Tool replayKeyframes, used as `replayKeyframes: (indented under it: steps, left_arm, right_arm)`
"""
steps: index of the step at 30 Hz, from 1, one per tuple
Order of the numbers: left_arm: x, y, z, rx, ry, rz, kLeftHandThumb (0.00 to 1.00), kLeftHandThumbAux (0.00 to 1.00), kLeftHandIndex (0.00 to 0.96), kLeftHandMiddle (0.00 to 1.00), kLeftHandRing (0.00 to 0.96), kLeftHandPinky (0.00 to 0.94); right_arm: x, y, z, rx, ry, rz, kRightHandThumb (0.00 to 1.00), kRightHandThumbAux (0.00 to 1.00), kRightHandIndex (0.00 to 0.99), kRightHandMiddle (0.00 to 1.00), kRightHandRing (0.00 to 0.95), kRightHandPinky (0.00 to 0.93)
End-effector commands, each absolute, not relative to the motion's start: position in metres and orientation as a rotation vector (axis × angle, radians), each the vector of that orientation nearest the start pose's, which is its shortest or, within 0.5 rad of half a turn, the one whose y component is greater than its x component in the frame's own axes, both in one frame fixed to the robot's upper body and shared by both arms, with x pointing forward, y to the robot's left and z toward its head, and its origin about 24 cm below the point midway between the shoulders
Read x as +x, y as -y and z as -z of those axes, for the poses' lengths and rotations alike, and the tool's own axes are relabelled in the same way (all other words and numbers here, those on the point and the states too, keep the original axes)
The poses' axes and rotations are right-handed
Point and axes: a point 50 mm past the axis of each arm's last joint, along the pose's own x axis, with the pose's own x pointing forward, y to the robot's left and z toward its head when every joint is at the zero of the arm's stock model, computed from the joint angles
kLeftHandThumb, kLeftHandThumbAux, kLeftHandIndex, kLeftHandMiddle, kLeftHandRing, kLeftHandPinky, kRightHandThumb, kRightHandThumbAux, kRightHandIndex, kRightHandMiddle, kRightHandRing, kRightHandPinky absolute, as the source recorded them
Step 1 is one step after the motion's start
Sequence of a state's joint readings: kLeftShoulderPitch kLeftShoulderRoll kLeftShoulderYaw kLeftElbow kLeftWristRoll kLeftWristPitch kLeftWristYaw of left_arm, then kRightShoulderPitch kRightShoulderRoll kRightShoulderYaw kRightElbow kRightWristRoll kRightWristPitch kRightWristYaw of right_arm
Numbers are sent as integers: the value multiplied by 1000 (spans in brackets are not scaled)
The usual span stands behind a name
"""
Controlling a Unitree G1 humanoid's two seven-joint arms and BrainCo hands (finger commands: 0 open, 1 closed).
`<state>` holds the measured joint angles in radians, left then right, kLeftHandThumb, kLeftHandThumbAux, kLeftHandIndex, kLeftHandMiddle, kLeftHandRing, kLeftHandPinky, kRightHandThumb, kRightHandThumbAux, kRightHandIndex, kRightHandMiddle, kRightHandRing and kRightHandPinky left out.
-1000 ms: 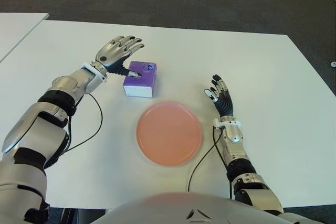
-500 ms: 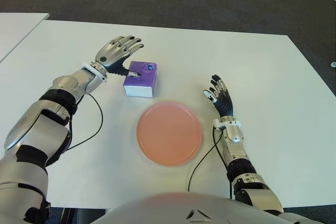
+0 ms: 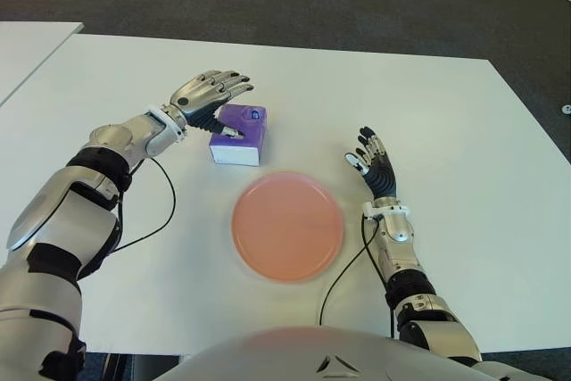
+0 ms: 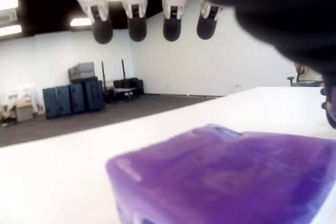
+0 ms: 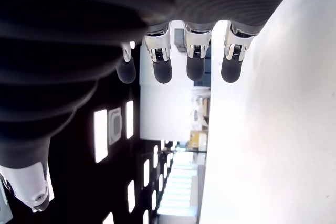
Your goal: Put the tissue paper into the plate.
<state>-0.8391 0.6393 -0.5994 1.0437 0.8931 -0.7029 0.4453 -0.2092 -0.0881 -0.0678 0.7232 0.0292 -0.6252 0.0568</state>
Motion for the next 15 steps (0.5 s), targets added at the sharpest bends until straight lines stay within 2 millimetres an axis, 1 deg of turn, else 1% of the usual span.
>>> replayKeyframes:
  steps: [1, 10, 15]
  left_arm:
    - [353, -202, -94, 1499, 467, 530, 91, 333, 0, 0, 0, 0]
    - [350, -200, -96, 1350, 388, 628, 100, 341, 0, 0, 0, 0]
    - [350, -199, -97, 1279, 321, 677, 106, 364, 0, 0, 0, 0]
  right_arm:
    - [233, 181, 51, -57, -99, 3, 4, 605, 0, 0, 0, 0]
    - [234, 180, 52, -44, -118, -5, 0, 633, 0, 0, 0, 0]
    - [234, 181, 52, -61, -119, -13, 0, 621, 0, 0, 0, 0]
